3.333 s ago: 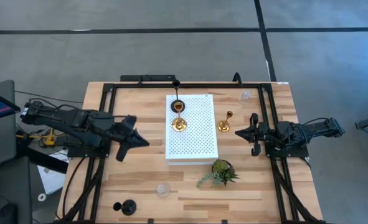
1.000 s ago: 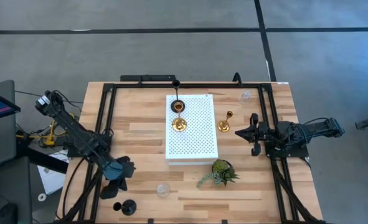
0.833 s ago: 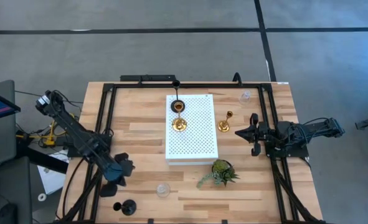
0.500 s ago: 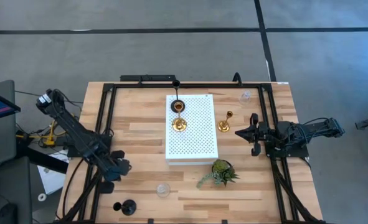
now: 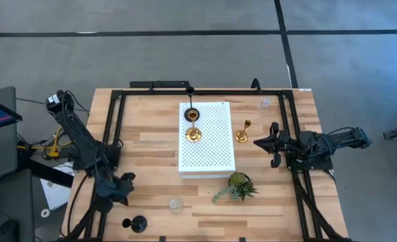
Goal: Pick & Place candle stick holders
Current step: Put the black candle holder on the shelf
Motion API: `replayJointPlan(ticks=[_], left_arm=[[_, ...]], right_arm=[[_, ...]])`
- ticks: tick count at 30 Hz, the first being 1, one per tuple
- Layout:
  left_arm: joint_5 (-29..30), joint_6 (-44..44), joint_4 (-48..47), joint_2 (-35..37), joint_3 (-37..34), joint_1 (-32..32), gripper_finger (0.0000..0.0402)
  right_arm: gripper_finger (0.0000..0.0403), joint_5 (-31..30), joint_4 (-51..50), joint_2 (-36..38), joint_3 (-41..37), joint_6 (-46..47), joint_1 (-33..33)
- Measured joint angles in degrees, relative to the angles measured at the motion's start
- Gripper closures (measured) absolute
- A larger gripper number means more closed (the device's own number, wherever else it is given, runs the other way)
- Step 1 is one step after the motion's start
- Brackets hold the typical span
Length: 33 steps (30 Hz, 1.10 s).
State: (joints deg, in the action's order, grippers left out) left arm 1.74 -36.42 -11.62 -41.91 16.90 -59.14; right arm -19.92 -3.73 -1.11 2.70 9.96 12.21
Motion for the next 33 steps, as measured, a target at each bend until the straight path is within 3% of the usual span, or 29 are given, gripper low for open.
replayJointPlan(ticks=[6, 14, 21, 33], left_arm=[[12.04, 6.83, 11.14, 0.3, -6.92, -5.22, 0.0398], [16.09, 17.67, 35.51, 0.31, -16.23, -9.09, 0.0399], [16.55, 20.34, 35.91, 0.23, -16.42, -9.22, 0.0397], [15.19, 7.69, 35.68, 0.18, -16.65, -8.41, 0.0395]], right_arm=[[0.0402, -0.21, 0.03, -0.02, 0.0, 0.21, 0.0], [0.0402, -1.16, 0.09, 0.0, 0.0, 0.19, 0.0], [0.0402, -1.16, 0.09, 0.0, 0.0, 0.19, 0.0], [0.0402, -1.18, 0.09, 0.0, 0.0, 0.19, 0.02]])
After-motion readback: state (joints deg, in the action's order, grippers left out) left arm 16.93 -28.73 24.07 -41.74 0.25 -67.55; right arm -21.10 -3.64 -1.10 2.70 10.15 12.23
